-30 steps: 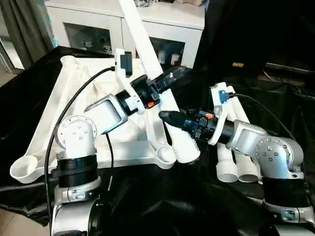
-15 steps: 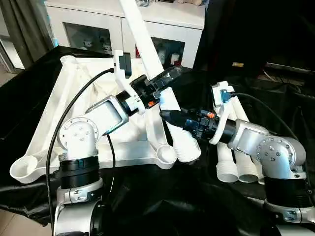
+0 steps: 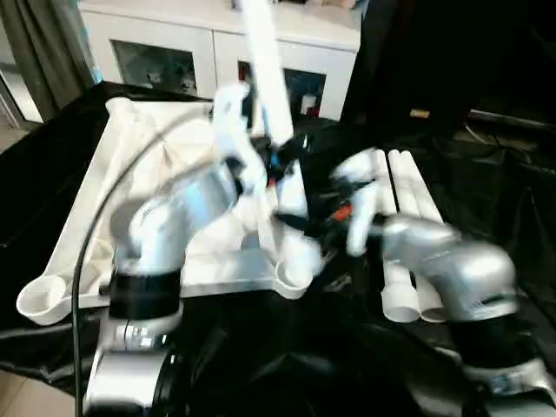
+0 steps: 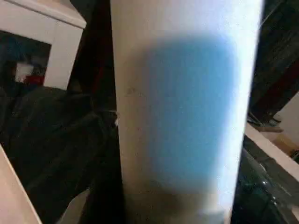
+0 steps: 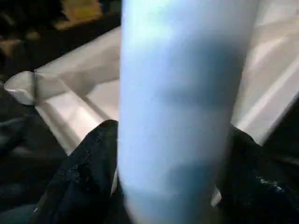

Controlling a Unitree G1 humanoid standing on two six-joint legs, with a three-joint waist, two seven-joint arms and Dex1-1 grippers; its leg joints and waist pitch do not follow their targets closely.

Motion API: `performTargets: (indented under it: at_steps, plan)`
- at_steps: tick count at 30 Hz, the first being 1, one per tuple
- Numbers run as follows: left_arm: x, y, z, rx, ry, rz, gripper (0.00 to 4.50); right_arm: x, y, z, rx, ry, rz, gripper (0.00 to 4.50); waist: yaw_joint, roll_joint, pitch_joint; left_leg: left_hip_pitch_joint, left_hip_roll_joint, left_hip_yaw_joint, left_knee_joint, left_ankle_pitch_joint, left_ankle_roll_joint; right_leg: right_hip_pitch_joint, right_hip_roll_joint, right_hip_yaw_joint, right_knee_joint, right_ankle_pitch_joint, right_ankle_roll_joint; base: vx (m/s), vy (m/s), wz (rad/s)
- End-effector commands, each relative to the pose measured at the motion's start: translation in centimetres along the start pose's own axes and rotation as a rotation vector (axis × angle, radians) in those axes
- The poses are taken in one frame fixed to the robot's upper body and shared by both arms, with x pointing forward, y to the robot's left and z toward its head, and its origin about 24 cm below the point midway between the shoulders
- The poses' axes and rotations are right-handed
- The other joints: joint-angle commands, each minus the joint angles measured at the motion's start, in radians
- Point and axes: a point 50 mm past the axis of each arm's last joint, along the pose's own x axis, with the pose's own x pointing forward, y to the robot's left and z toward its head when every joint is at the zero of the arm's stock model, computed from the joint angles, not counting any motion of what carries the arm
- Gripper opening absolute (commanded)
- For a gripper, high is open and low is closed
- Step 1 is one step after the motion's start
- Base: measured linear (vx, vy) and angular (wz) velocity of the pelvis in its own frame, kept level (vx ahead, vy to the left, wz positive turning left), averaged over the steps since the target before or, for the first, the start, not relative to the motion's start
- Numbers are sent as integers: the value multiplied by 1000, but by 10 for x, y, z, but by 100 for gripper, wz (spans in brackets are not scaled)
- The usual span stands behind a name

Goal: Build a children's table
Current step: Move to table

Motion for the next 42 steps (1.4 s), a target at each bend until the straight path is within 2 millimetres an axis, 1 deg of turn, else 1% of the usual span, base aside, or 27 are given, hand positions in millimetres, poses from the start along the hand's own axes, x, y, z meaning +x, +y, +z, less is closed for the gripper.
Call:
performTargets:
  at_steps: [1,2,3,4,5,6,7,9,11,12,14,17,21,22,23,26,27,28,30,31,32,33,35,37,39,40,42]
  plan:
    - [4,-10,5,69,-2,-8,184,14,-4,2,-28,-4,-74,302,-6,18,-72,6,43,-19,-78,-121,-42,61,-81,52,-70,-199,-144,0,0,0]
    - [4,-10,5,69,-2,-8,184,14,-4,2,-28,-4,-74,302,-9,19,-72,6,43,-18,-78,-128,-41,59,-81,52,-71,-204,-149,0,0,0]
    - [6,-11,3,76,1,10,184,24,-5,2,-23,-17,-101,302,-15,19,-73,6,44,-18,-78,-135,-42,62,-82,53,-70,-203,-152,0,0,0]
    - [7,-10,2,84,0,26,184,28,-5,4,-10,-27,-115,302,-18,16,-71,3,44,-19,-79,-134,-41,63,-83,52,-70,-200,-154,0,0,0]
    - [8,-10,2,89,-1,36,184,30,-6,5,0,-33,-123,302,-20,20,-71,5,44,-19,-78,-137,-40,62,-82,52,-71,-206,-155,0,0,0]
    - [8,-10,2,94,1,37,184,31,-6,6,4,-42,-123,284,-21,20,-71,5,43,-19,-77,-134,-39,63,-81,52,-70,-201,-156,0,0,0]
    - [7,-9,1,102,2,46,184,32,-5,9,21,-63,-117,284,-19,18,-73,7,44,-18,-76,-122,-34,63,-81,53,-68,-182,-155,0,0,0]
    - [7,-8,1,112,2,58,184,32,-4,11,33,-80,-102,262,-18,21,-74,7,45,-18,-76,-99,-27,64,-80,53,-61,-129,-165,0,0,0]
    - [6,-5,1,121,4,71,184,32,-2,11,35,-89,-87,238,-15,22,-74,7,44,-17,-76,-94,-24,64,-79,53,-59,-114,-172,0,0,0]
    - [5,-4,1,124,4,74,184,32,-1,10,37,-89,-77,238,-15,23,-74,6,45,-17,-76,-93,-23,65,-79,53,-58,-105,-177,0,0,0]
    - [4,-2,2,131,0,86,184,32,-1,8,39,-90,-66,212,-17,22,-73,5,44,-17,-76,-102,-24,66,-80,53,-60,-114,-178,0,0,0]
    - [3,0,1,149,8,80,184,31,1,6,41,-93,-44,203,-17,22,-71,7,44,-16,-77,-119,-23,66,-81,54,-64,-152,-170,0,0,0]
    - [2,1,-1,147,27,63,184,26,2,4,48,-96,-15,200,-17,28,-72,8,44,-18,-76,-119,-28,64,-80,53,-64,-155,-169,0,0,0]
    - [1,2,-1,142,26,64,240,24,2,4,47,-98,1,199,-18,28,-72,7,44,-17,-76,-119,-27,65,-79,53,-64,-149,-169,0,0,0]
    - [1,3,-1,138,24,66,240,23,2,4,46,-99,11,199,-16,27,-72,8,44,-17,-75,-116,-24,65,-79,54,-63,-138,-173,0,0,0]
    - [0,5,0,123,14,63,271,18,2,5,48,-109,45,199,-15,28,-74,7,44,-17,-74,-105,-14,68,-80,53,-62,-122,-183,0,0,0]
    - [-1,5,3,105,-7,33,290,13,3,6,53,-117,91,198,-15,26,-74,6,43,-16,-73,-102,-11,69,-78,52,-62,-117,-187,0,0,0]
    - [-3,3,5,47,-29,-49,290,6,7,8,58,-126,170,198,-14,25,-73,5,40,-14,-72,-101,-3,72,-79,54,-64,-115,-190,0,0,0]
    - [-7,1,8,-8,-51,-148,295,-3,10,9,65,-133,254,198,-9,23,-74,5,42,-15,-71,-87,11,73,-80,53,-59,-96,-200,0,0,0]
    - [-12,0,7,-40,-36,-256,315,-10,11,9,62,-131,296,198,-9,20,-75,4,41,-14,-70,-81,20,72,-80,52,-59,-94,-210,0,0,0]
    - [-12,0,7,-40,-36,-256,323,-10,11,9,62,-131,296,198,-9,21,-74,4,41,-14,-70,-84,22,71,-81,52,-58,-103,-212,0,0,0]
    - [-17,-3,7,-41,-36,-348,326,-14,9,9,55,-124,316,198,-12,17,-73,1,42,-15,-72,-86,24,72,-80,51,-60,-115,-211,0,0,0]
    - [-28,-11,6,-58,-38,-549,326,-23,8,7,40,-109,367,198,-9,17,-71,4,40,-13,-71,-97,28,72,-84,53,-65,-179,-198,0,0,0]
    - [-36,-13,6,-119,-29,-710,326,-31,8,7,31,-89,428,198,-10,24,-71,8,42,-11,-71,-103,24,66,-81,53,-67,-199,-199,0,0,0]
    - [-39,-14,6,-143,-12,-784,326,-36,10,7,22,-66,472,198,-9,30,-70,11,44,-13,-73,-123,22,63,-79,52,-68,-201,-201,0,0,0]
    - [-39,-13,5,-134,16,-824,326,-41,12,7,15,-47,506,198,-7,38,-67,14,42,-13,-74,-142,21,62,-77,51,-73,-230,-196,0,0,0]
    - [-39,-13,4,-126,30,-833,326,-42,12,7,12,-41,516,198,-8,33,-65,18,44,-13,-77,-166,15,60,-78,52,-78,-262,-189,0,0,0]
